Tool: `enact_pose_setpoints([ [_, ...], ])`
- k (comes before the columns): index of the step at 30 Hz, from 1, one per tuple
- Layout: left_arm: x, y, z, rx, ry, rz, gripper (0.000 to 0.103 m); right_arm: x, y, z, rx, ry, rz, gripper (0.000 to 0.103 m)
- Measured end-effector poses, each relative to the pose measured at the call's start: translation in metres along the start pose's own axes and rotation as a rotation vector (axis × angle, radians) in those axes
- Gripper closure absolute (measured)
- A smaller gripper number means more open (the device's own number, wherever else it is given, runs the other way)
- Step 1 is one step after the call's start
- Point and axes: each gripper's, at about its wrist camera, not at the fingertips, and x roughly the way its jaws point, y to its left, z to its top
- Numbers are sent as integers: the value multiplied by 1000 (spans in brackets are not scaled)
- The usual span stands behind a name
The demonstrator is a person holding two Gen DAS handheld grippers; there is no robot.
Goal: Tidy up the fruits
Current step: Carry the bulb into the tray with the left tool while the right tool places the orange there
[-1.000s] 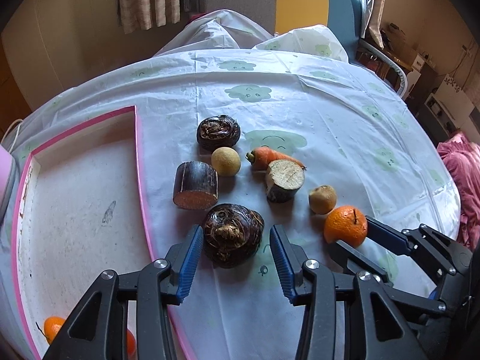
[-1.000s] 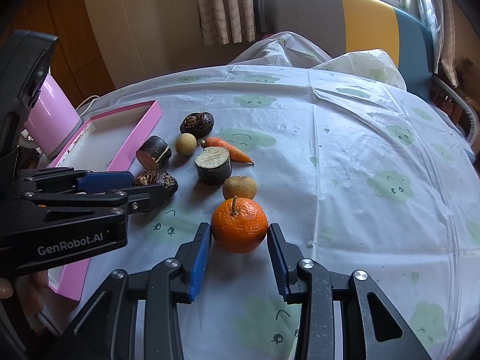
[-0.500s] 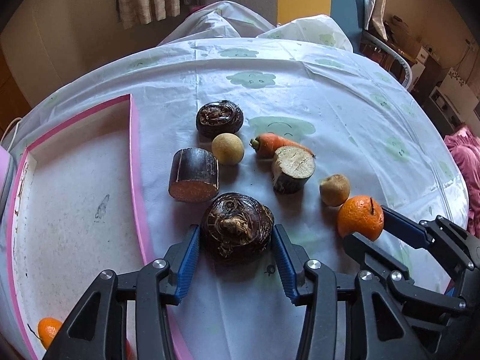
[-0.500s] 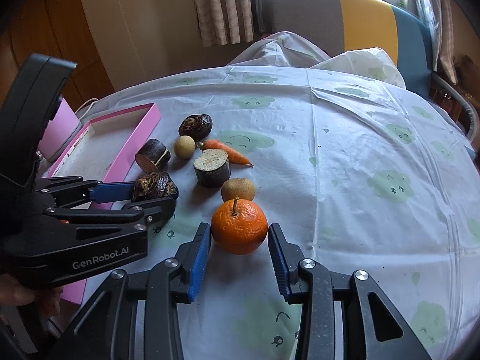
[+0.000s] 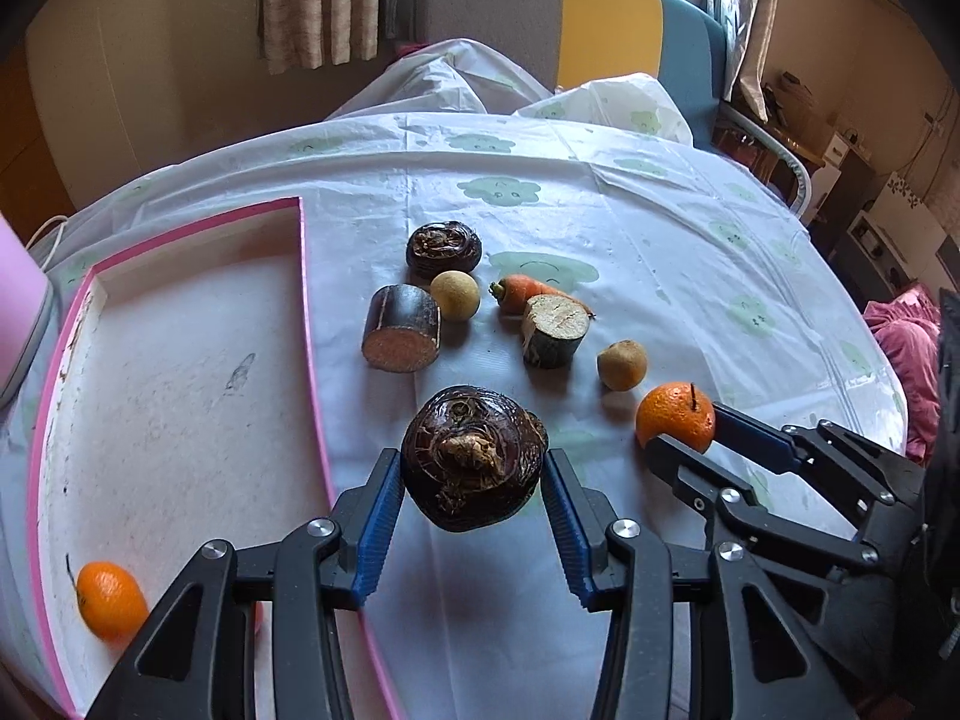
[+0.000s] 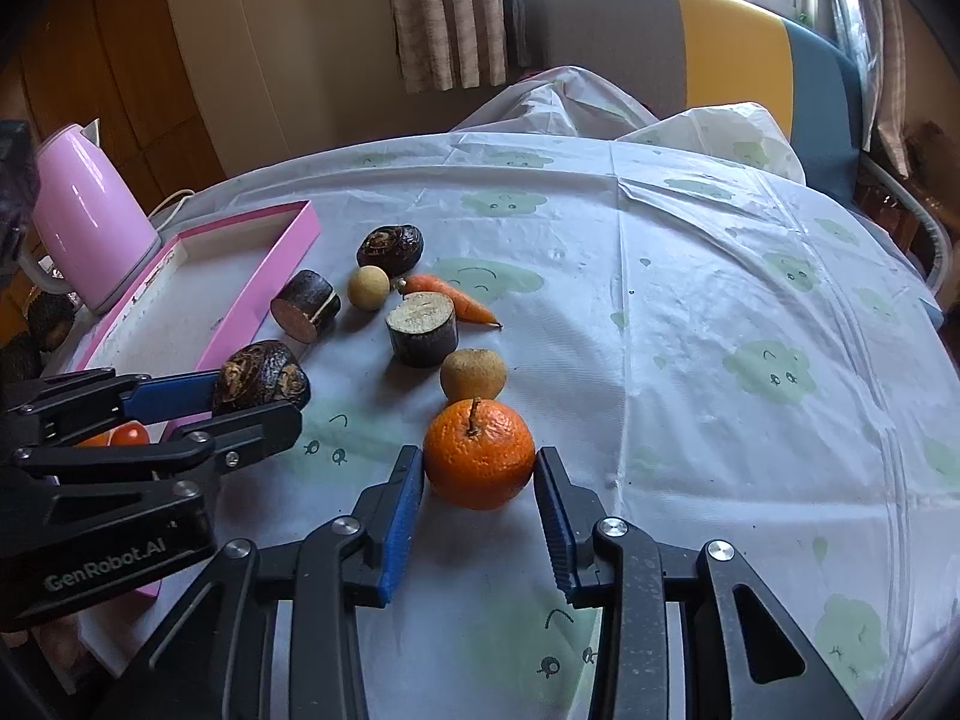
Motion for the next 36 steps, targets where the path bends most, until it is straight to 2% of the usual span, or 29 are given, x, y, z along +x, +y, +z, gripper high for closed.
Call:
enact_pose_setpoints([
  [12, -40, 23, -14, -73, -76, 11, 55, -14, 13, -6, -32, -6, 2, 65],
  [20, -58, 56, -18, -163, -118, 36, 55, -24, 32, -4, -75, -22, 20, 65],
  [30, -74, 126, -15, -322, -174, 134, 55, -34, 88, 14, -203, -39, 134, 65],
  [36, -75, 149, -23, -385, -162, 149, 55, -31, 129, 32, -267, -36, 228, 65],
])
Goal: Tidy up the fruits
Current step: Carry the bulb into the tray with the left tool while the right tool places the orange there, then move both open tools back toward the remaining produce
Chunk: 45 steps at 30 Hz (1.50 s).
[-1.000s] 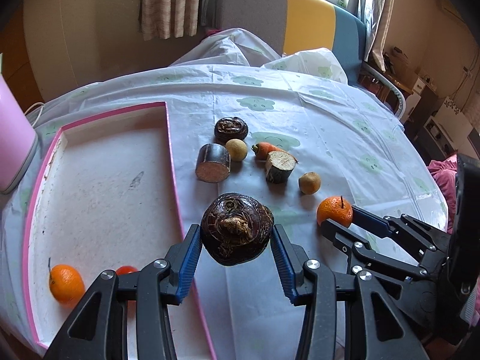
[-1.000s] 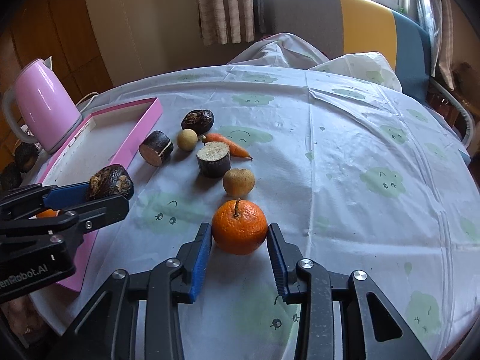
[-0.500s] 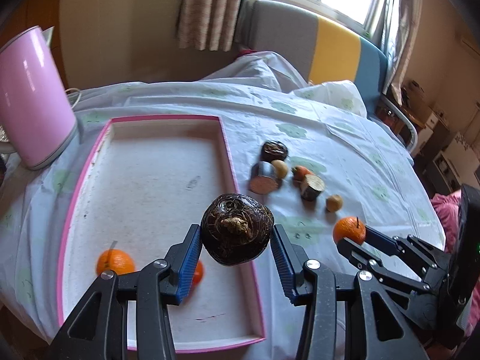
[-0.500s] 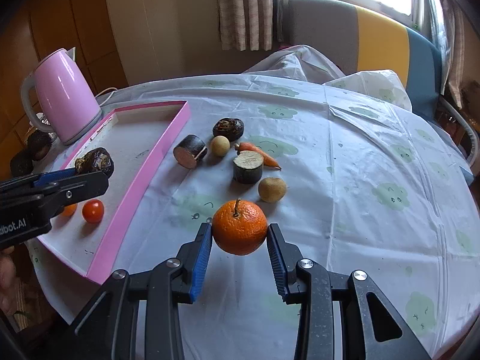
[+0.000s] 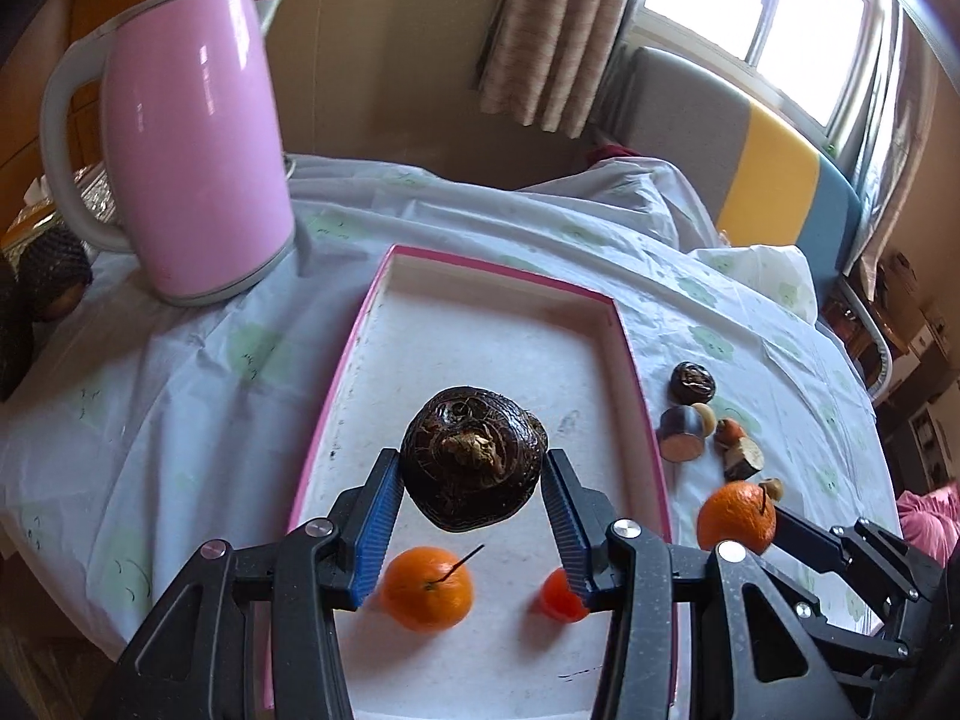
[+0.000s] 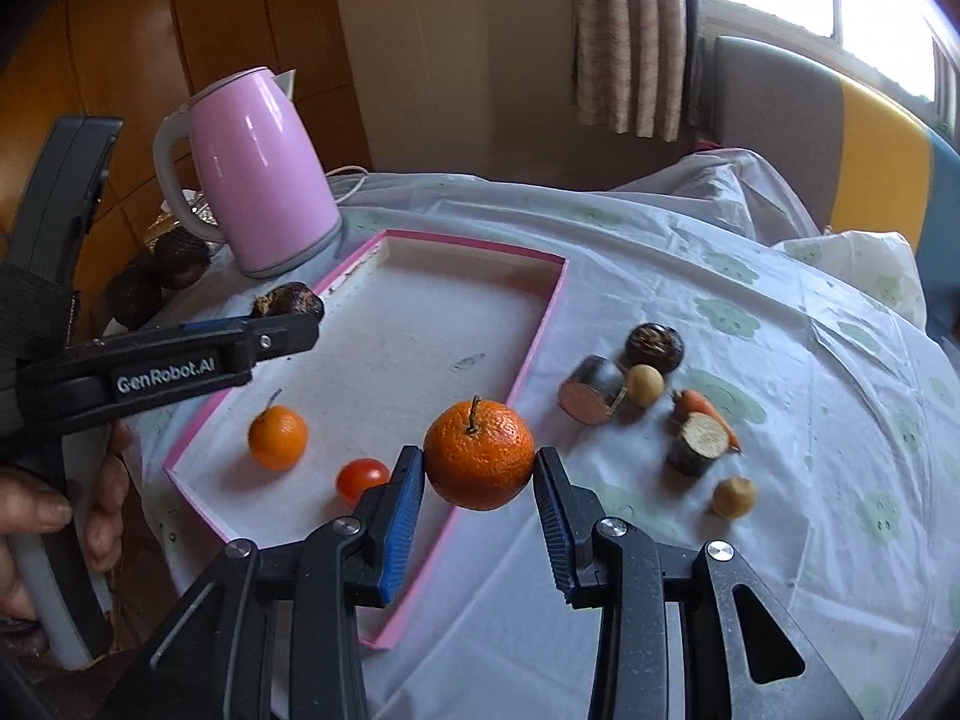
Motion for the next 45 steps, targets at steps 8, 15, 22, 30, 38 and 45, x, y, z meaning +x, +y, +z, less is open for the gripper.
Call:
enact_pose_setpoints([
  [8, -12, 16, -5, -47, -13, 8, 55, 34, 24, 20, -22, 46, 28, 65],
  [15, -23, 17, -11, -41, -29, 15, 55, 41, 31, 19, -9, 49, 28, 64],
  [22, -27, 14, -20, -33, -20, 15, 55, 33, 34, 13, -6, 32, -2, 50],
  [30, -34, 18, -26, -52, -31, 11, 55, 17, 39, 11, -20, -15, -105, 39],
  [38, -40, 19, -28, -52, -45, 26, 55, 7, 37, 7, -44, -54, -209, 36],
  [45, -41, 19, -29, -48, -41, 34, 55, 2, 40, 1, -98, -87, -294, 36],
])
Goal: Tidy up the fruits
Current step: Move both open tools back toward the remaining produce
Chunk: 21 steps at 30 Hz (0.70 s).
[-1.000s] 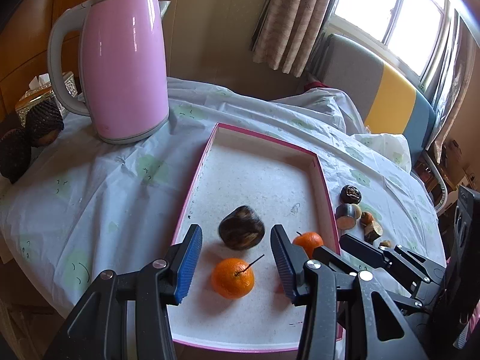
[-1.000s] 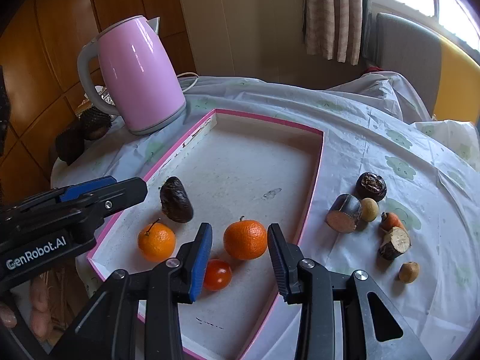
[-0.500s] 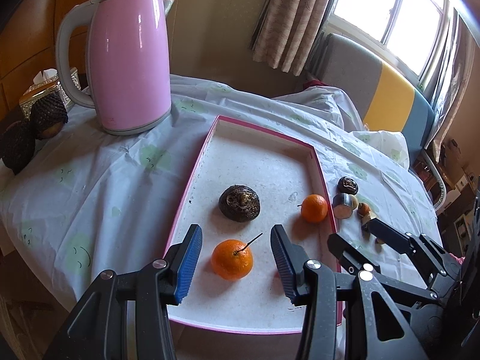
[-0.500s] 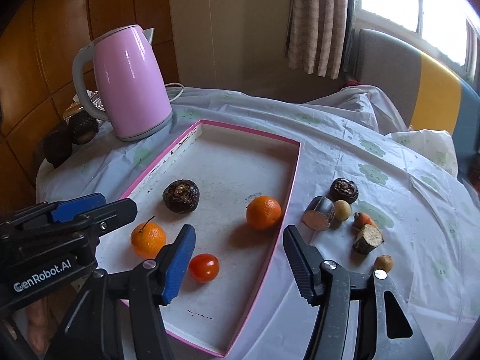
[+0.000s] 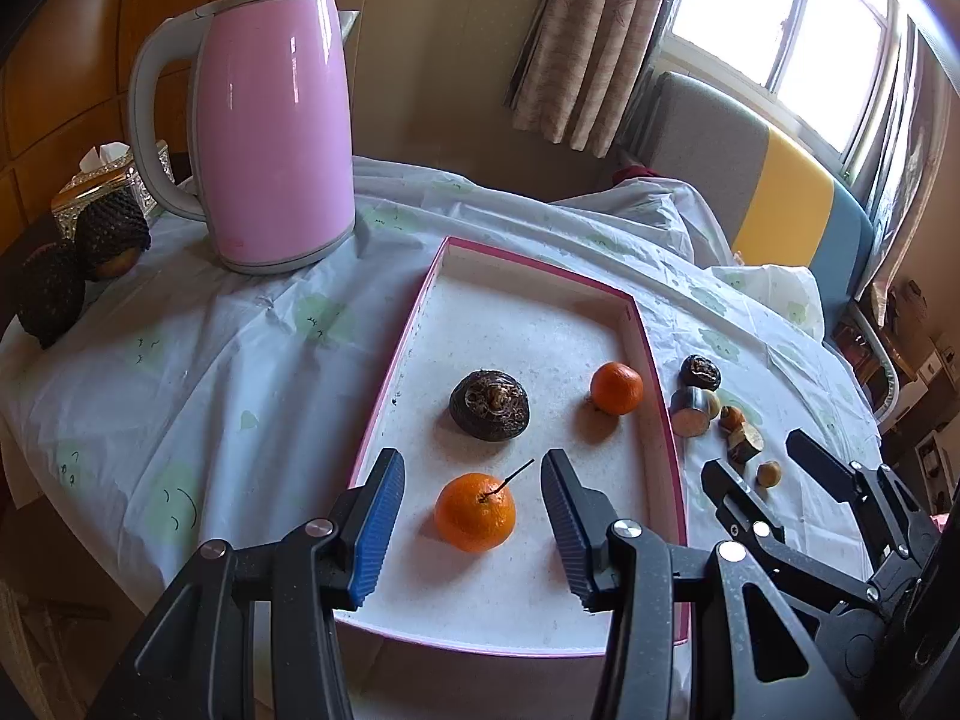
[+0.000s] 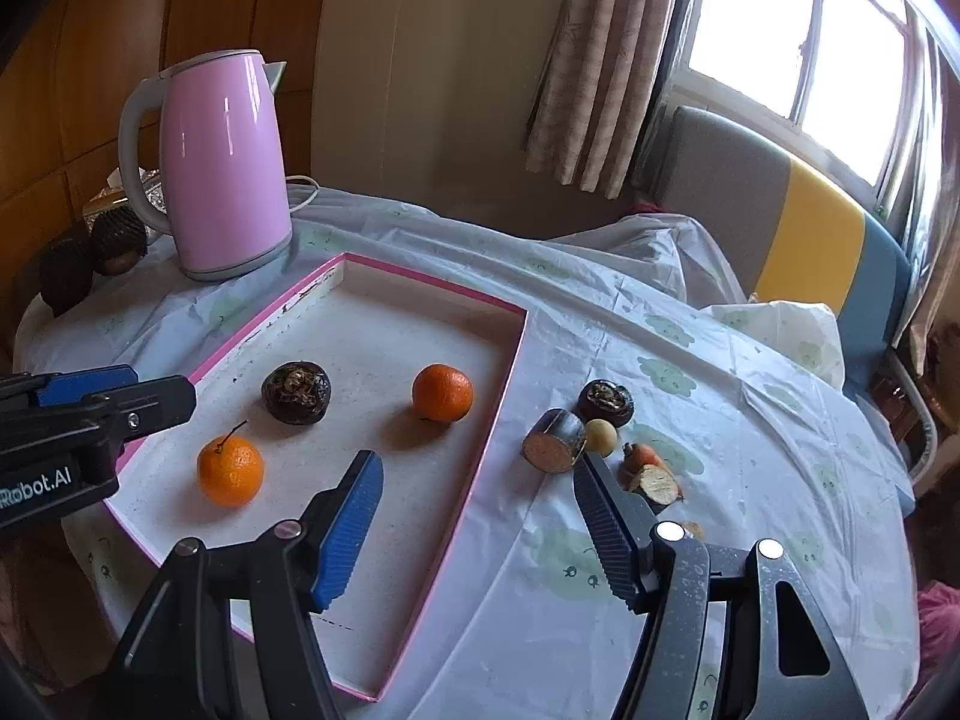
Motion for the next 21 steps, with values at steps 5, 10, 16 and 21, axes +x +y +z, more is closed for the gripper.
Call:
enact_pose_setpoints([
  [5, -1, -10, -2, 32, 2, -10, 55, 1, -16, -3, 53, 10, -7, 35],
  [10, 1, -24, -5, 80, 11, -28, 55, 3, -39, -9, 123, 24, -31, 35],
  [16, 4, -50, -7, 161, 13, -61, 55, 5, -71, -19, 216, 46, -77, 35],
  [21, 9, -75, -7, 230, 26, -89, 55, 8, -92, -27, 262, 58, -108, 35],
])
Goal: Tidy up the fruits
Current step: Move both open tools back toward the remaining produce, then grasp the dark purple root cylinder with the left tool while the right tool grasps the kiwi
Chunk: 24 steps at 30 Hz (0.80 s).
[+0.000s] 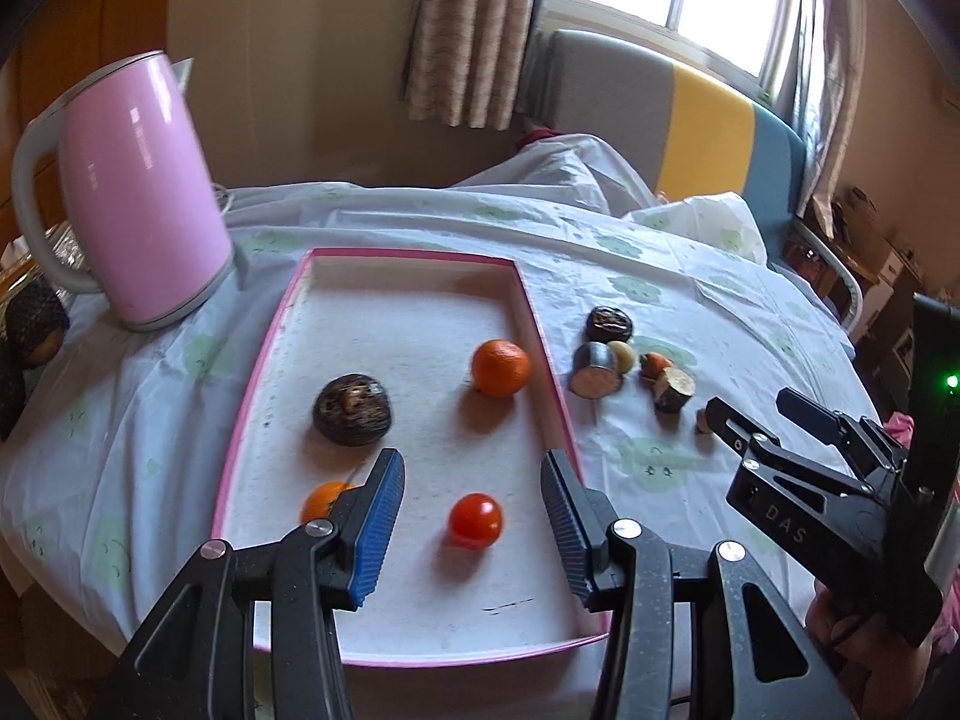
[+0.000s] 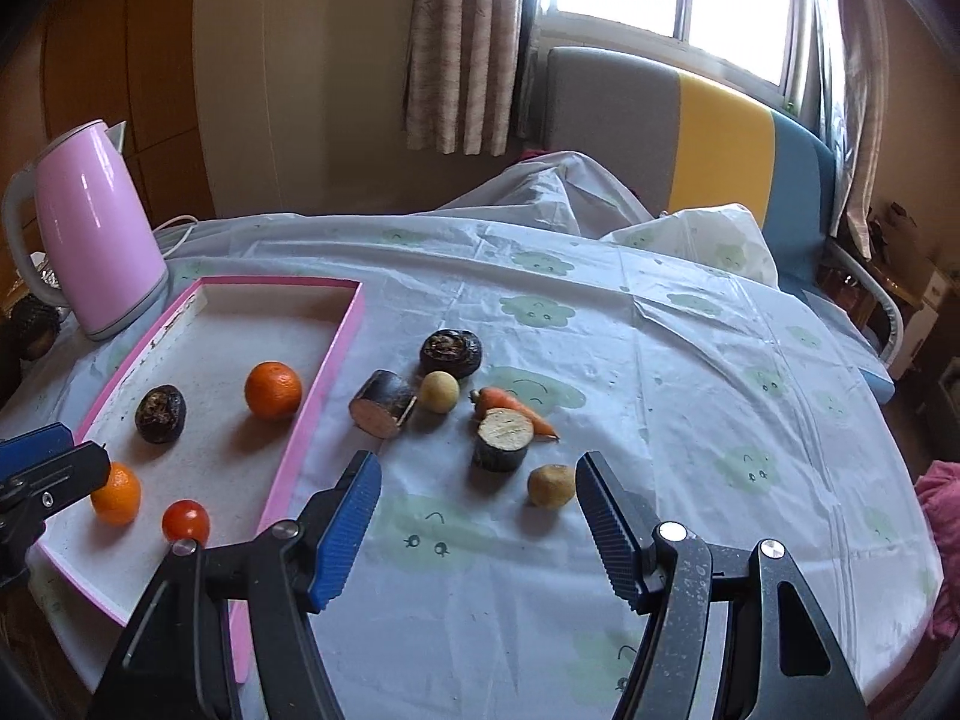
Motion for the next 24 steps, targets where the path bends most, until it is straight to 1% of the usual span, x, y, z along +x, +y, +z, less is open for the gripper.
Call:
enact_pose_setpoints([
  [7, 18, -32, 6, 85, 41, -38, 55, 7, -26, -6, 50, 22, -21, 35],
  [9, 24, -40, 10, 102, 50, -55, 57, 9, -35, -10, 66, 26, -20, 35],
  [14, 40, -58, 18, 132, 79, -92, 59, 17, -64, -20, 138, 57, 5, 47],
  [15, 44, -61, 19, 143, 84, -91, 60, 18, -67, -21, 143, 62, 10, 51],
  [20, 61, -72, 29, 186, 89, -92, 60, 24, -68, -20, 139, 70, 31, 52],
  [24, 77, -74, 37, 189, 117, -118, 60, 31, -66, -19, 142, 89, 68, 52],
])
